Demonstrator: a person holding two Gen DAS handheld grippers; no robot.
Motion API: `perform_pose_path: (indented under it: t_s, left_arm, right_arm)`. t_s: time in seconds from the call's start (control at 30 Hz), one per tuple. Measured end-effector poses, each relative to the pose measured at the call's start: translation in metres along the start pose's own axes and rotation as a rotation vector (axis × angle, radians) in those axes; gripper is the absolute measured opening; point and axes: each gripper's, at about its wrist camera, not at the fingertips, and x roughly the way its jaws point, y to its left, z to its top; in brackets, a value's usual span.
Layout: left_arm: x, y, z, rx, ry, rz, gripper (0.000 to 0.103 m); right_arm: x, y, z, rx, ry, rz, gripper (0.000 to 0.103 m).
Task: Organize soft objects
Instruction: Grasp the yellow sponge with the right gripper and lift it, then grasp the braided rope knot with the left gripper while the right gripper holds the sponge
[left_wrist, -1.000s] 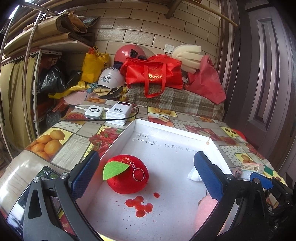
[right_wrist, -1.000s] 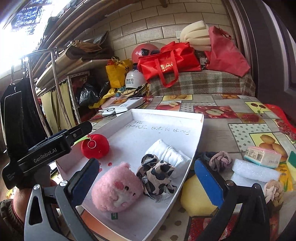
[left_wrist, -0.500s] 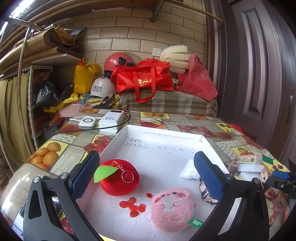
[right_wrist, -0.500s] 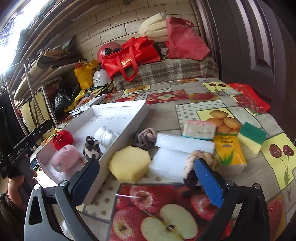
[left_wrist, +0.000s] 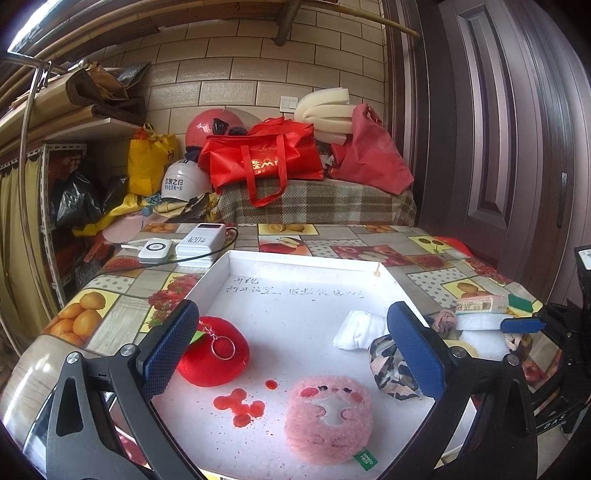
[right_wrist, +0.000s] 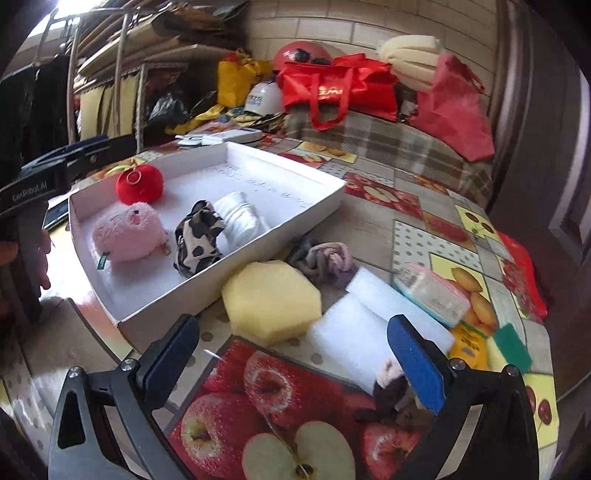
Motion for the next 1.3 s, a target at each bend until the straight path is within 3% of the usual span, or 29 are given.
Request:
perform_pose_path:
  t_s: [0.3,0.4,0.57,0.7,0.77,0.83,0.97,1.1,1.2,1.3]
  left_arm:
    - [0.001,-0.002,0.0,0.019,0.011,-0.009,0.103]
    - [0.0,-0.002,0.0,0.021,0.009,-0.012,0.103]
    - [-0.003,-0.005,0.0,0.034,-0.004,-0.021,0.103]
    - [-0.008,-0.019,-0.002,0.047,0.004,-0.071,0.103]
    - [-0.012,-0.038,-0.005,0.06,0.021,-0.136,0.103]
    - [-0.014,-0.067,-0.009,0.094,0.056,-0.225,0.103]
    - [0.003,-0.135,-0.017,0.159,0.192,-0.371,0.103]
    - [0.035,-0.186,-0.021,0.196,0.322,-0.409,0.103]
    - [0.051,-0.213,-0.021,0.244,0.345,-0.4,0.102]
    - [0.06,-0.244,-0.025,0.357,0.354,-0.382,0.094]
  right_arm:
    - [0.057,-0.003,0.014,-0.102,0.158,0.178,0.095]
    - [0.05,0.0,0.009,-0.092,0.161,0.257,0.065]
    - [0.015,0.01,-0.018,-0.104,0.154,0.272,0.061]
    - [-0.027,0.006,-0.052,-0.116,0.168,0.22,0.061]
    - [-0.047,-0.01,-0.067,-0.105,0.182,0.137,0.061]
    - [-0.059,-0.037,-0.084,-0.021,0.197,0.111,0.061]
    - [-0.075,-0.099,-0.107,0.14,0.212,-0.061,0.061]
    - [-0.078,-0.13,-0.117,0.267,0.2,-0.067,0.063]
    - [-0.078,-0.121,-0.114,0.23,0.201,-0.083,0.064]
    - [-0.079,-0.125,-0.117,0.25,0.197,-0.067,0.064]
